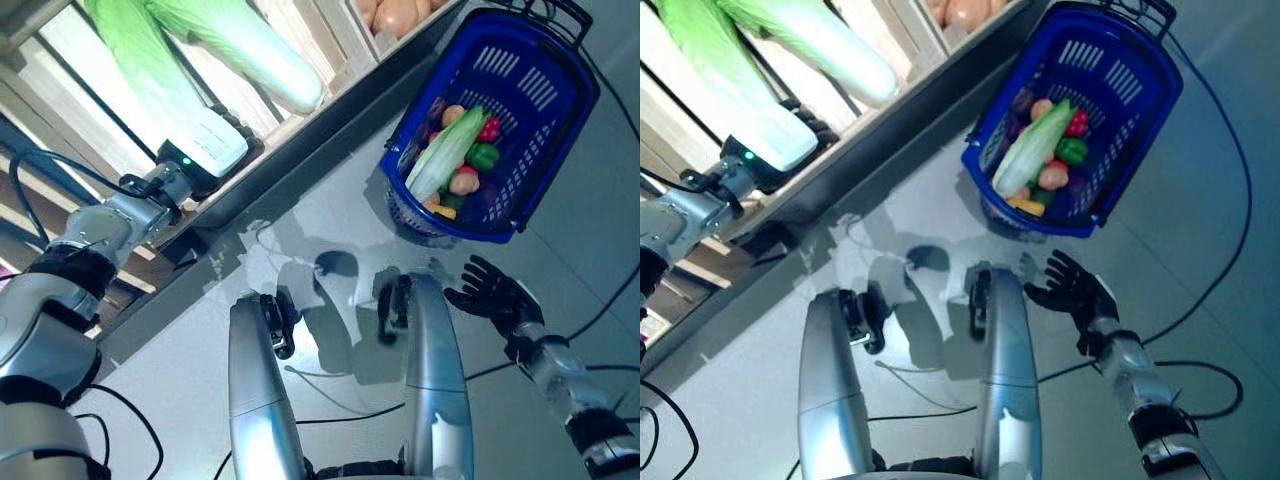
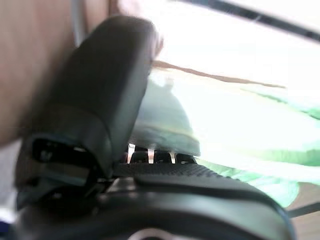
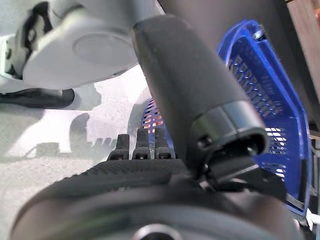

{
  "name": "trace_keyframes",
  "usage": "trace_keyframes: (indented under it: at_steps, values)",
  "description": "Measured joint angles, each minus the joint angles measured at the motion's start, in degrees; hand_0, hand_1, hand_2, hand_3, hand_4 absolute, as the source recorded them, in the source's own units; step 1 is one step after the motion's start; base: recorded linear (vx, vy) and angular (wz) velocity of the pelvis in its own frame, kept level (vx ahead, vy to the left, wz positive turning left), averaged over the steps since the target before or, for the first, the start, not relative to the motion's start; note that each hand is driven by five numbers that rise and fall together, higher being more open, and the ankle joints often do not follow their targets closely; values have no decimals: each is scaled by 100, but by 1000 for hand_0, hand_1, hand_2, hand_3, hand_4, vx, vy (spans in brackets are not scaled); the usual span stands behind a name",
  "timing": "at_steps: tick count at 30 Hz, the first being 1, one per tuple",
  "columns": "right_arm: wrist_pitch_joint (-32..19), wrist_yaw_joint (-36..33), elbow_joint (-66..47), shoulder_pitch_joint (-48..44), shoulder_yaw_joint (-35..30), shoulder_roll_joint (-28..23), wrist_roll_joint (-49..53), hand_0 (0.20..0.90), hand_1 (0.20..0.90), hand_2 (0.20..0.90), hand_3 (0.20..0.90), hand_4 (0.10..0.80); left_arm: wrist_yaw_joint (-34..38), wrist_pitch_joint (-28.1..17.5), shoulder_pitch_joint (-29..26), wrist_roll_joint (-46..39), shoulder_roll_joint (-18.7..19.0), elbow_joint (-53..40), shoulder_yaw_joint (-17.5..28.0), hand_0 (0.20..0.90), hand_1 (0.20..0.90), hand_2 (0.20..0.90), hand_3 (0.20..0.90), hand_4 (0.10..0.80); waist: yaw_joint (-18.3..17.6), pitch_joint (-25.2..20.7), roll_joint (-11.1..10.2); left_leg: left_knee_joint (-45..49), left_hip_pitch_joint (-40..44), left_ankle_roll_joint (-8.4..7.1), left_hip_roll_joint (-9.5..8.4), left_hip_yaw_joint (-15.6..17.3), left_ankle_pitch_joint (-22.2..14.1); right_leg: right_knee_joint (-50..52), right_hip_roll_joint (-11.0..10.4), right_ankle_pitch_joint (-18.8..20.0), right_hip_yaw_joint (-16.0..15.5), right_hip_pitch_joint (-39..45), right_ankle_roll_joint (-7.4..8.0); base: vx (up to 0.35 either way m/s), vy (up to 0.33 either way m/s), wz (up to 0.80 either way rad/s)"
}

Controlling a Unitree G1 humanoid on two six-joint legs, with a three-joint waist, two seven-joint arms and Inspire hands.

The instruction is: Put vegetables into the basket

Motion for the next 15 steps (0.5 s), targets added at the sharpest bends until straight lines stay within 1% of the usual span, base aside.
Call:
trace_keyframes:
  at_steps: [1, 2, 3, 5, 6, 8, 10, 12, 14, 15]
  values:
    - [-1, -5, -32, -91, -1, -29, 4, 900, 900, 900, 900, 800, -192, 57, 49, -49, 2, 32, 34, 300, 300, 300, 300, 400, -29, -1, 4, 2, 131, -74, 6, -15, 41, -2, 23, -2, -4, 31, -5, 6, 0, -19]
    - [-1, -15, -76, -78, -1, -71, 5, 900, 900, 900, 900, 800, -227, 57, 72, -103, 2, 34, 54, 300, 300, 300, 300, 400, -32, -1, 4, -14, 172, -74, 6, -31, 41, -23, 11, -1, -8, 38, -7, 4, -7, -30]
    - [-1, -40, -137, -98, -1, -116, 8, 900, 900, 900, 900, 800, -253, 56, 106, -166, 5, 35, 112, 300, 300, 300, 300, 400, -26, -3, 8, -47, 226, -72, 3, -50, 43, -80, -13, 24, -44, 72, -50, 5, -11, -28]
    - [-2, -75, -274, -92, -1, -120, 11, 900, 900, 900, 900, 800, -259, 60, 53, -314, 2, 38, 158, 300, 300, 300, 300, 400, -93, -5, 12, -110, 269, -80, 6, -77, 38, -190, -155, 85, -212, 173, -151, 2, -8, -9]
    - [-2, -81, -303, -75, 5, -120, 10, 900, 900, 900, 900, 800, -259, 60, 41, -328, 1, 44, 154, 300, 300, 300, 300, 400, -126, -5, 12, -120, 277, -91, 6, -88, 32, -203, -182, 91, -251, 207, -159, 5, -20, 7]
    - [6, -176, -295, -81, 28, -126, 10, 900, 900, 900, 900, 800, -286, 53, 17, -331, 1, 92, 67, 300, 300, 300, 300, 400, -139, -4, 16, -219, 453, -179, 14, -62, -6, -278, -186, 104, -276, 350, -191, 2, -7, -2]
    - [16, -191, -221, -84, 113, -121, 9, 900, 900, 900, 900, 800, -226, 9, 68, -335, -40, 192, -38, 300, 300, 300, 300, 400, -143, -3, 24, -384, 665, -251, 17, -23, 15, -417, -187, 106, -290, 540, -190, 2, -3, -3]
    - [25, -193, -189, -58, 144, -121, 11, 900, 900, 900, 900, 800, -115, -11, 128, -330, -108, 265, -86, 300, 300, 300, 300, 400, -145, -4, 24, -616, 933, -270, 39, 45, 27, -639, -173, 112, -315, 792, -181, 14, -9, -4]
    - [31, -207, -104, -61, 173, -122, 10, 900, 900, 900, 900, 800, -89, -43, 229, -259, -110, 432, -242, 300, 300, 300, 300, 400, -144, -4, 26, -876, 1267, -307, 50, 107, 47, -869, -160, 128, -335, 1106, -155, 11, -9, -2]
    - [31, -208, -86, -47, 178, -119, 11, 900, 900, 900, 900, 800, -81, -48, 291, -254, -108, 484, -250, 300, 300, 300, 300, 400, -143, -5, 28, -939, 1350, -326, 53, 125, 57, -927, -160, 132, -343, 1185, -147, 0, 0, 0]
